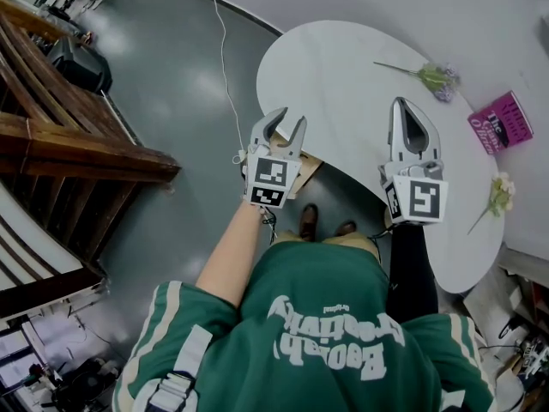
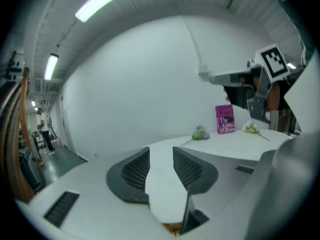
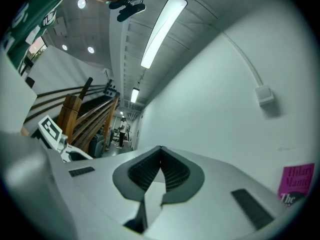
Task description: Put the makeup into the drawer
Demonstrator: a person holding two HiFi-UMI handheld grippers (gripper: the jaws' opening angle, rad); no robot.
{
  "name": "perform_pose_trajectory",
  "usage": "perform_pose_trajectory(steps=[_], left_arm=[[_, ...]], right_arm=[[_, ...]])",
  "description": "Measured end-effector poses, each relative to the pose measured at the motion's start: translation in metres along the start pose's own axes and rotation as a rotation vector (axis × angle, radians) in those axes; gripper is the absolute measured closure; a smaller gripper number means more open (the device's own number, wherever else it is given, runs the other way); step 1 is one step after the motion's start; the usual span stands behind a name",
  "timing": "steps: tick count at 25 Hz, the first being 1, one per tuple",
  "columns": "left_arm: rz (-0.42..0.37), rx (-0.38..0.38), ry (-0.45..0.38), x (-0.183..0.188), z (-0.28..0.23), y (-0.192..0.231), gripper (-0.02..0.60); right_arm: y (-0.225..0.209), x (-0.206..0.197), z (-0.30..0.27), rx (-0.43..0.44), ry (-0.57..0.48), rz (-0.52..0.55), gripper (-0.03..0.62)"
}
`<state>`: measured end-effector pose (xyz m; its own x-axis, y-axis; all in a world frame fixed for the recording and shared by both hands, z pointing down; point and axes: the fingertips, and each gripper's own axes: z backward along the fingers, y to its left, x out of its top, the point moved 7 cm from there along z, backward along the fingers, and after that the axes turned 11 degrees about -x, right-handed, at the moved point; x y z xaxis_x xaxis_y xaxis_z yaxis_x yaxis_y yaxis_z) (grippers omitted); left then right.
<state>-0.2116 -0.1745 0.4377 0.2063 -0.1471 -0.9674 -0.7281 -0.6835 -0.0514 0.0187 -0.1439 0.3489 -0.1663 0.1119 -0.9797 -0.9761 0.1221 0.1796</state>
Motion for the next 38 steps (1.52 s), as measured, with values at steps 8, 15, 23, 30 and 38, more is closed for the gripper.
perform_pose_trajectory(steps=[8, 15, 23, 30, 38], left_arm=[[-0.201, 0.034, -0.263, 0.110, 0.016, -0.013, 0.423], [-0.171, 0.034, -0.297, 0.117, 0.012, -0.023, 0.425], [-0.157, 0.141, -0.294, 0.113, 0.021, -0.023, 0.566], [-0.146, 0.153, -0.266, 0.109, 0.025, -0.023, 0.568], [-0.151, 0.141, -0.321, 0.113, 0.028, -0.024, 0.568]], right_arm=[[-0.006, 0.008, 0.004, -0.005, -0.030, 0.001, 0.586], [-0.016, 0.008, 0.009, -0.002, -0.028, 0.003, 0.586], [-0.021, 0.008, 0.016, 0.009, -0.027, -0.002, 0.586], [-0.016, 0.008, 0.021, 0.031, -0.007, 0.024, 0.586], [-0.016, 0.010, 0.024, 0.033, -0.011, 0.026, 0.586]])
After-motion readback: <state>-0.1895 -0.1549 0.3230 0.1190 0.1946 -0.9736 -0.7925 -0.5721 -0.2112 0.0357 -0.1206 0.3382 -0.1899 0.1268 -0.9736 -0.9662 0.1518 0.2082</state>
